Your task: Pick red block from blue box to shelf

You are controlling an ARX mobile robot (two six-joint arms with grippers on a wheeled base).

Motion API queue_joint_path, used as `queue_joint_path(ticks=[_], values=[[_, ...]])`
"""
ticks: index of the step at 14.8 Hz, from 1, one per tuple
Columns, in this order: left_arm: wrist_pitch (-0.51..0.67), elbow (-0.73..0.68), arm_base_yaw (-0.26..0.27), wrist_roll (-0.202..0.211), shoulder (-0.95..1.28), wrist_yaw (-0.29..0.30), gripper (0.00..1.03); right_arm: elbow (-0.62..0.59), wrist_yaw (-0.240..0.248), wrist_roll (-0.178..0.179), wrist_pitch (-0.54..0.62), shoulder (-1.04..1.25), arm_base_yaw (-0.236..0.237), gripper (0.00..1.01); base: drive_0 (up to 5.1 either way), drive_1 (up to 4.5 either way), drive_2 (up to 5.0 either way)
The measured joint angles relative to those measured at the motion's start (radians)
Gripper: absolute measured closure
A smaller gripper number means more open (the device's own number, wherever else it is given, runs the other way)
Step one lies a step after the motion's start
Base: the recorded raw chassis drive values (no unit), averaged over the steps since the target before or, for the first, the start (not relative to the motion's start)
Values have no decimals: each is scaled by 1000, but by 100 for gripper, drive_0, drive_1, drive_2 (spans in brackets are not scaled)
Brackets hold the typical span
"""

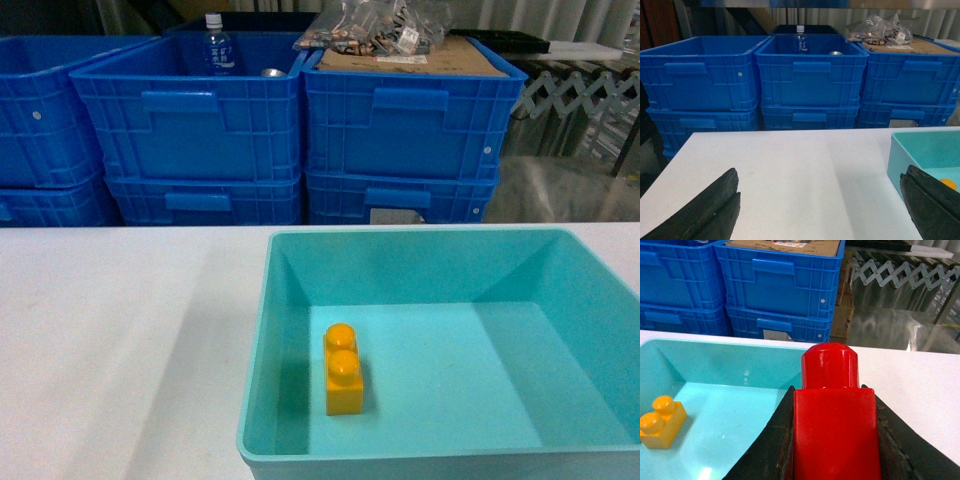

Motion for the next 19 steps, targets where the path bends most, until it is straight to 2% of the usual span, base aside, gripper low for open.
queue_joint_path(ticks=[2, 4, 5, 6, 7, 12, 16, 19], values=[[0, 0, 0, 0, 0, 0, 5, -9, 23, 16, 53, 53, 1, 74, 0, 0, 0], [0, 0, 0, 0, 0, 0, 5, 8, 54, 58, 97, 126, 3, 74, 0, 0, 0], [0, 0, 0, 0, 0, 0, 5, 14, 53, 70, 115, 149, -5, 74, 0, 0, 0], [0, 0, 0, 0, 0, 0, 5, 13, 40, 70, 153, 133, -34, 74, 0, 0, 0], [0, 0, 0, 0, 0, 0, 5, 8, 47, 71, 131, 76, -47, 74, 0, 0, 0], [0, 0, 0, 0, 0, 0, 5, -50, 46, 71, -43, -151, -45, 74, 0, 0, 0], [0, 0, 0, 0, 0, 0, 5, -75, 46, 71, -280, -425, -45, 74, 0, 0, 0], [0, 0, 0, 0, 0, 0, 5, -75, 46, 71, -315, -467, -45, 74, 0, 0, 0]])
